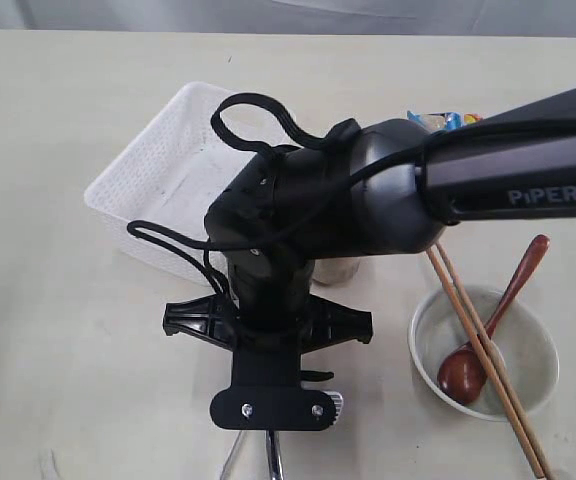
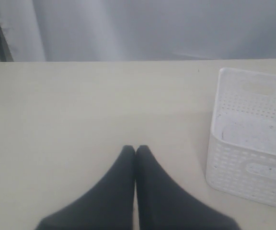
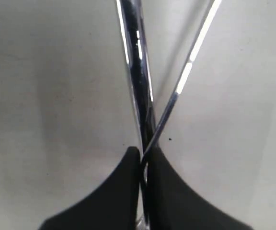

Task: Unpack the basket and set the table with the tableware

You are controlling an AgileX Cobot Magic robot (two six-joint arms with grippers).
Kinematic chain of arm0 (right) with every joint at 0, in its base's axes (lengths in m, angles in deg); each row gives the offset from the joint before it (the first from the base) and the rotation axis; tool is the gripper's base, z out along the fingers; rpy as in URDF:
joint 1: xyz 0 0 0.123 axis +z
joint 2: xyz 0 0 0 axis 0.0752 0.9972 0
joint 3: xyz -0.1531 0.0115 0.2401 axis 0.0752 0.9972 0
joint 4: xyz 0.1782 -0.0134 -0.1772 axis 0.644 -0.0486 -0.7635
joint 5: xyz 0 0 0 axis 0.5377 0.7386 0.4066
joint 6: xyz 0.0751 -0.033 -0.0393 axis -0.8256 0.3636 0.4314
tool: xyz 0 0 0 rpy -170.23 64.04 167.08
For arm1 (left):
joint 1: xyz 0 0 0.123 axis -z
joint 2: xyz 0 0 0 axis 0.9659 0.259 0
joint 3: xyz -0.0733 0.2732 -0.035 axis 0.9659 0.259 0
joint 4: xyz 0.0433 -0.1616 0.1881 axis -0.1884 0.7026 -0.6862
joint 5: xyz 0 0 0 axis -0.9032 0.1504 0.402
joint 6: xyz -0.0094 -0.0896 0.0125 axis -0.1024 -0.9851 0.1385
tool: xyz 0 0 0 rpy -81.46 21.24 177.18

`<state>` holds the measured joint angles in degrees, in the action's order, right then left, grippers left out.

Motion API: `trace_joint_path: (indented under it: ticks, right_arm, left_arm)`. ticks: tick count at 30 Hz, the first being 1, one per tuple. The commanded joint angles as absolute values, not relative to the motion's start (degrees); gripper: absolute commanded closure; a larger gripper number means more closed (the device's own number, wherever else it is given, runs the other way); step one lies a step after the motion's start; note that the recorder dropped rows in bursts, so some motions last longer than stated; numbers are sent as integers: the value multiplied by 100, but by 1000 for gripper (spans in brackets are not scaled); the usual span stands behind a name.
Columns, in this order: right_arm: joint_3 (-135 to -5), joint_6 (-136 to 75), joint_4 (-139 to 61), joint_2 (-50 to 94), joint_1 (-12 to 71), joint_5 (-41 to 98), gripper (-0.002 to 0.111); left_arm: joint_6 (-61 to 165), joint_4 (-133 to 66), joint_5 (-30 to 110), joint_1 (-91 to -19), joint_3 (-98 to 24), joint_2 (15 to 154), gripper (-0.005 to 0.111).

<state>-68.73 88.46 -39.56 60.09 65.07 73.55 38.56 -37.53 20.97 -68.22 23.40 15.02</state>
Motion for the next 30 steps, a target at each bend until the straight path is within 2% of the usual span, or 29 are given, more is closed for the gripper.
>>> trace_joint_path:
  ticks: [1,7,10,12,15,18,19,26,30]
  right_arm:
    - [-6868,8840,-3972,6010,6511,7378,108]
    - [-6868,8886,-3902,6010,6511,7391,108]
    - [-6868,8886,-3902,6010,6511,7391,99]
    - [-6868,8886,-3902,6010,6511,7391,84]
    - [-6868,8854,-3902,6010,6511,7391,49]
    - [-6868,8772,-3902,6010,6511,7380,8]
    - [-6868,8788,-3902,6010,6511,7380,4]
    - [-6868,8500,-3868,5989,6511,7449,4]
    - [-6868,7974,-3132,5564,6511,7407,4]
  left_arm:
    - [3861,-3779,2124,-6781,2350,1483,107]
    - [3861,-3779,2124,-6781,2350,1483,107]
    - [3861,-3779,2124,-6781,2350,1483,107]
    - [3861,-3779,2124,-6781,2350,1483,107]
    - [3861,-3779,2124,-6781,2350,1483,107]
    - [3861,-3779,2124,-6781,2350,1483,107]
    - [3861,-3779,2124,-6781,2350,1483,107]
    - [3861,-3779,2124,-6781,2350,1483,107]
    - [3861,-3779,2124,-6781,2350,1483,107]
